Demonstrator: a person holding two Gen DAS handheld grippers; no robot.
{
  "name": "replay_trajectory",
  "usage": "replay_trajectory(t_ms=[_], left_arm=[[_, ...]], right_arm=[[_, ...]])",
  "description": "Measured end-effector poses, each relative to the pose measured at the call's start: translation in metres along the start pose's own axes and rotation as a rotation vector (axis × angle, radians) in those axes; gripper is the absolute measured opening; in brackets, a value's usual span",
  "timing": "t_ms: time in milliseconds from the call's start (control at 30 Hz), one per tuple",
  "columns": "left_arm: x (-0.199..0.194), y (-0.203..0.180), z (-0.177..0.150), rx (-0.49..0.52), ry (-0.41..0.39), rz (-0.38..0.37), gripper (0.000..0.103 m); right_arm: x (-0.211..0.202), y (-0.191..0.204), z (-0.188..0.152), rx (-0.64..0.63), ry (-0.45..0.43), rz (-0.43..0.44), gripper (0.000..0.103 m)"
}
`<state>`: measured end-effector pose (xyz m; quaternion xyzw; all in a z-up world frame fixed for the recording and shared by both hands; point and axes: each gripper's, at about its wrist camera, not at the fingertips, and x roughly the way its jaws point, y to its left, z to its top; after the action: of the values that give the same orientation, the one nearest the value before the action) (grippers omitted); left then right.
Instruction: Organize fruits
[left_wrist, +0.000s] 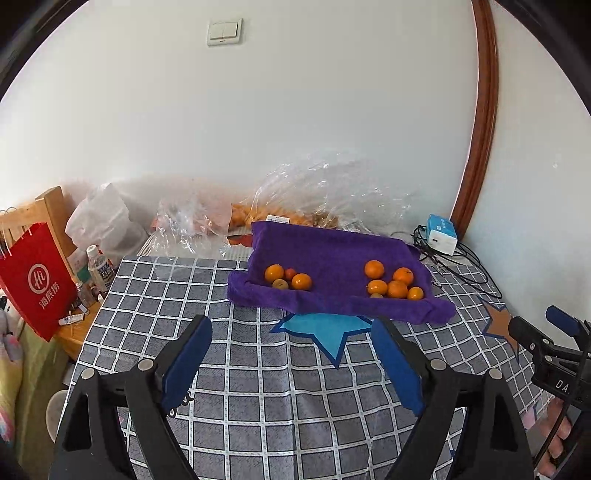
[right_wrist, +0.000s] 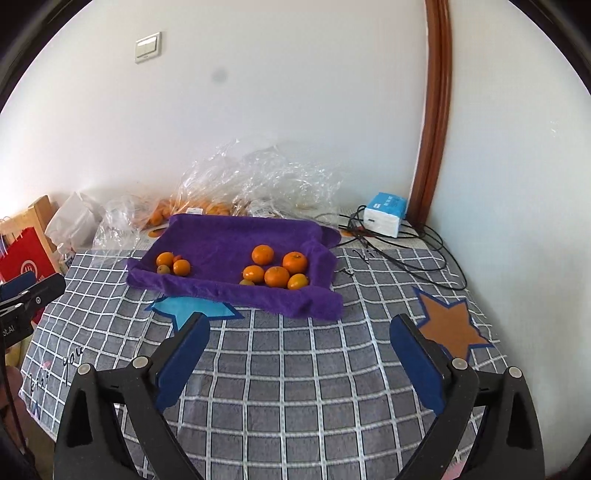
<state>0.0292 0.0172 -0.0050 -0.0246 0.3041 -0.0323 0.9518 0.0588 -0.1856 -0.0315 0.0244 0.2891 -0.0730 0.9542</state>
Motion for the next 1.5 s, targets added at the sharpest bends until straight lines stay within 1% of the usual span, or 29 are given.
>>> replay_trajectory(t_ms=[133, 233, 267, 433, 1500], left_arm=[[-0.020, -0.004, -0.004, 0.002, -0.029, 0.025, 0.092], [-0.031, -0.005, -0.005, -0.001, -0.041, 0.026, 0.093], [-0.033, -0.006, -0.005, -0.003, -0.044, 0.029, 0.093], [-0.039, -0.008, -0.006, 0.001, -0.050, 0.038, 0.093], [-0.043, -0.009, -0.011, 0.006, -0.045, 0.039, 0.093]], right_arm=[[-0.024, -0.005, -0.005, -0.002, -0.022, -0.002, 0.100], [-0.038, -0.010, -0.008, 0.004, -0.037, 0.005, 0.101], [-0.041, -0.011, -0.009, 0.005, -0.039, 0.007, 0.103], [-0.050, -0.013, -0.012, -0.003, -0.047, -0.007, 0.103], [-0.048, -0.006, -0.021, -0.010, -0.039, -0.002, 0.103]])
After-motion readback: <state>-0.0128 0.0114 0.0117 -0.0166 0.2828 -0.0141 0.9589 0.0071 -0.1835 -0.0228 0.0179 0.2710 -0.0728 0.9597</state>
